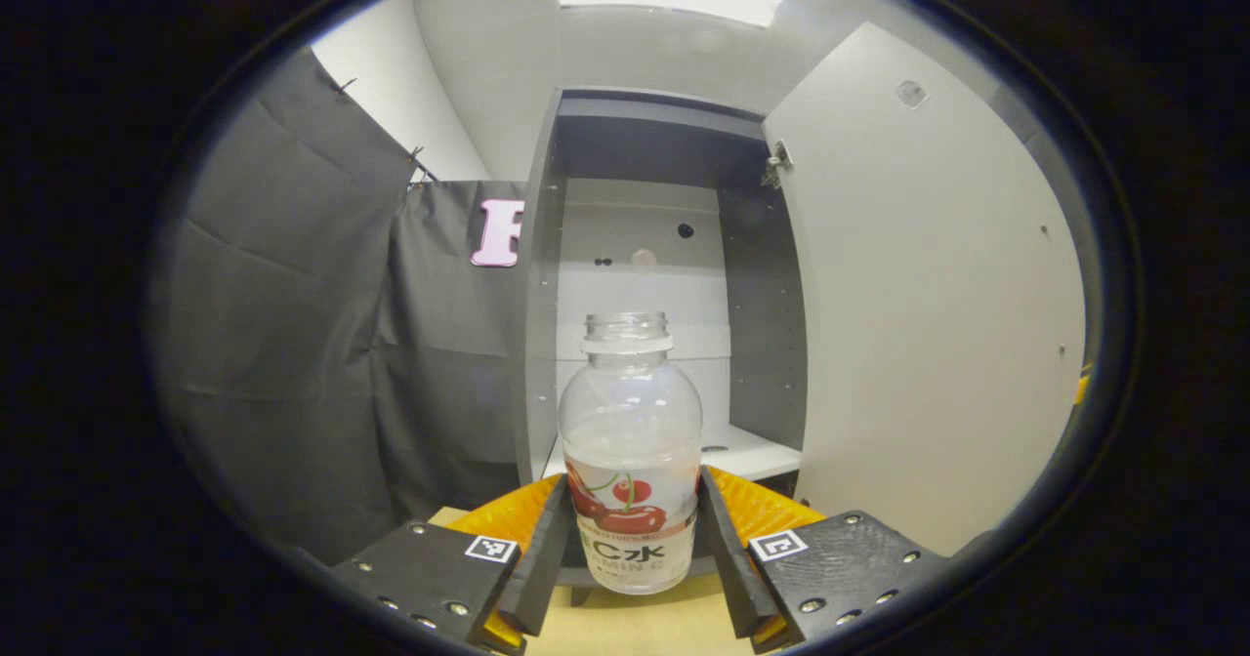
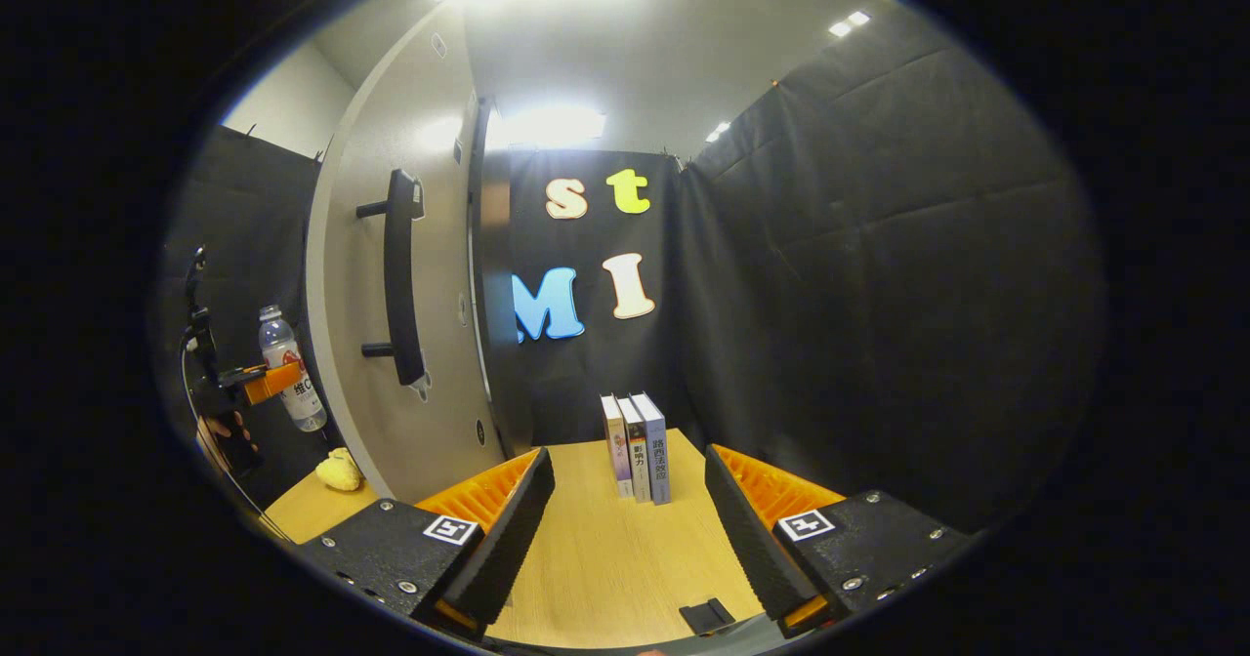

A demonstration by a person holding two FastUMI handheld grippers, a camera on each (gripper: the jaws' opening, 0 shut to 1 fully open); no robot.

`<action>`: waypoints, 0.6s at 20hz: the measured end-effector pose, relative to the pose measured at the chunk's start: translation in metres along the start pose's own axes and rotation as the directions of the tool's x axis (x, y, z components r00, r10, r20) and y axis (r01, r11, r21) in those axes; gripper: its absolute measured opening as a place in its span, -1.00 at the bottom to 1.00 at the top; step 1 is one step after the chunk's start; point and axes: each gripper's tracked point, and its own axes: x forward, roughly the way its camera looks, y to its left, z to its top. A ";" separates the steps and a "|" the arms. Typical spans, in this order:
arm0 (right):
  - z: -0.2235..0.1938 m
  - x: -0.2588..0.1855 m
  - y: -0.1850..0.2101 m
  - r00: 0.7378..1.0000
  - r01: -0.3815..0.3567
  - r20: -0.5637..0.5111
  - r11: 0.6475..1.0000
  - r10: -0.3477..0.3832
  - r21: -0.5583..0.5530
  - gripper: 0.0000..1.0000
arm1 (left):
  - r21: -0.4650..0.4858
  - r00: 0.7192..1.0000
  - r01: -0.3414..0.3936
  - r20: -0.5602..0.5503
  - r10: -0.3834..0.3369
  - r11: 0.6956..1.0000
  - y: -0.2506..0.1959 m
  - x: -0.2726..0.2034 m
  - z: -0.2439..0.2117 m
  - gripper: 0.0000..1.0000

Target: Open the cabinet door with the right hand, grasp the bottle in the cabinet with the left hand and place it on the coaster, then close the cabinet door with the right hand.

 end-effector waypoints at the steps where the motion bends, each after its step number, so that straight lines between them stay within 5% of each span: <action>1: -0.001 0.000 0.001 1.000 -0.008 0.000 1.000 0.008 -0.003 0.92 | -0.001 1.000 -0.002 -0.001 0.002 1.000 0.000 -0.009 -0.005 0.42; 12: 0.003 0.022 0.006 1.000 -0.025 0.019 1.000 0.025 -0.014 0.87 | -0.007 0.995 0.065 -0.080 -0.066 0.998 -0.023 -0.082 -0.102 0.42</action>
